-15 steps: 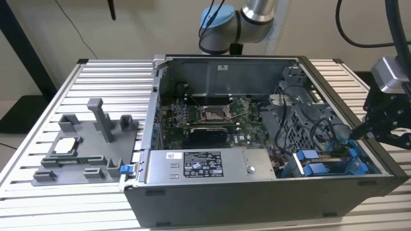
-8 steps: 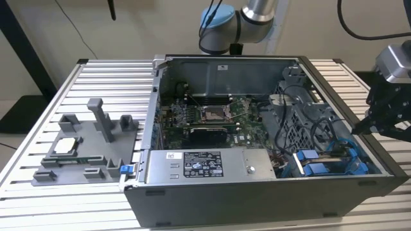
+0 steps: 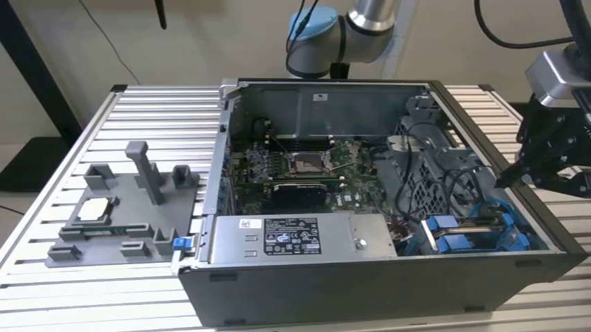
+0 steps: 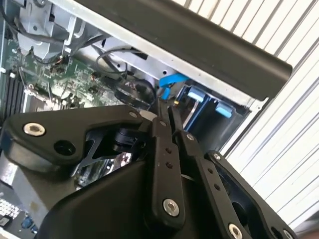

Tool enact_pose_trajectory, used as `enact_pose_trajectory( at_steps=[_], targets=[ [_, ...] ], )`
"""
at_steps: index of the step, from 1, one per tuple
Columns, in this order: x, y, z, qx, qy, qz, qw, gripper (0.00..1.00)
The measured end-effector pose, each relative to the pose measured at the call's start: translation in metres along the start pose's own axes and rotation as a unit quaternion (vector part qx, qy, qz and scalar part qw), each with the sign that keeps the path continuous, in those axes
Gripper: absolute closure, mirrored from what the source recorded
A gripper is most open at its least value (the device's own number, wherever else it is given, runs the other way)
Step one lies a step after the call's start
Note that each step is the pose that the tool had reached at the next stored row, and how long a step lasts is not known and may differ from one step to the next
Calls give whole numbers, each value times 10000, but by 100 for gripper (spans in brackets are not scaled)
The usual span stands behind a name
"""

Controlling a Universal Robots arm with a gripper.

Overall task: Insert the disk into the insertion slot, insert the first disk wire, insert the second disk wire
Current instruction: 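Insert the second disk wire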

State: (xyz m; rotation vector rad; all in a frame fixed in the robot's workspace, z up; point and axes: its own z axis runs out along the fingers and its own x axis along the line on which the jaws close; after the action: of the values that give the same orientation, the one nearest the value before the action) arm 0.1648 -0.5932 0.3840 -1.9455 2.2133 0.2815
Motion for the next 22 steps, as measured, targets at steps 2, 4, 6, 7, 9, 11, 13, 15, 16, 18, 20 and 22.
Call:
enact_pose_trajectory(
  at_steps=[2,4,6,7,9,11,13,15,16,18,20,22],
  targets=[
    [-7,62,-4,5,-1,1,10000,100],
    [-10,133,-2,7,-2,2,10000,100],
    [-8,211,-1,9,-2,3,10000,100],
    [-4,256,-1,9,-2,3,10000,100],
    [9,346,-1,10,-1,3,10000,100],
    [27,378,5,9,-2,-1,10000,100],
    [44,380,8,4,-1,-21,10000,100],
    [64,379,8,-7,0,-60,10000,100],
    [75,378,8,-12,1,-79,10000,100],
    [96,375,9,-23,2,-123,9999,100],
    [116,372,12,-36,3,-168,9999,100],
    [137,370,14,-47,4,-212,9998,100]
  ],
)
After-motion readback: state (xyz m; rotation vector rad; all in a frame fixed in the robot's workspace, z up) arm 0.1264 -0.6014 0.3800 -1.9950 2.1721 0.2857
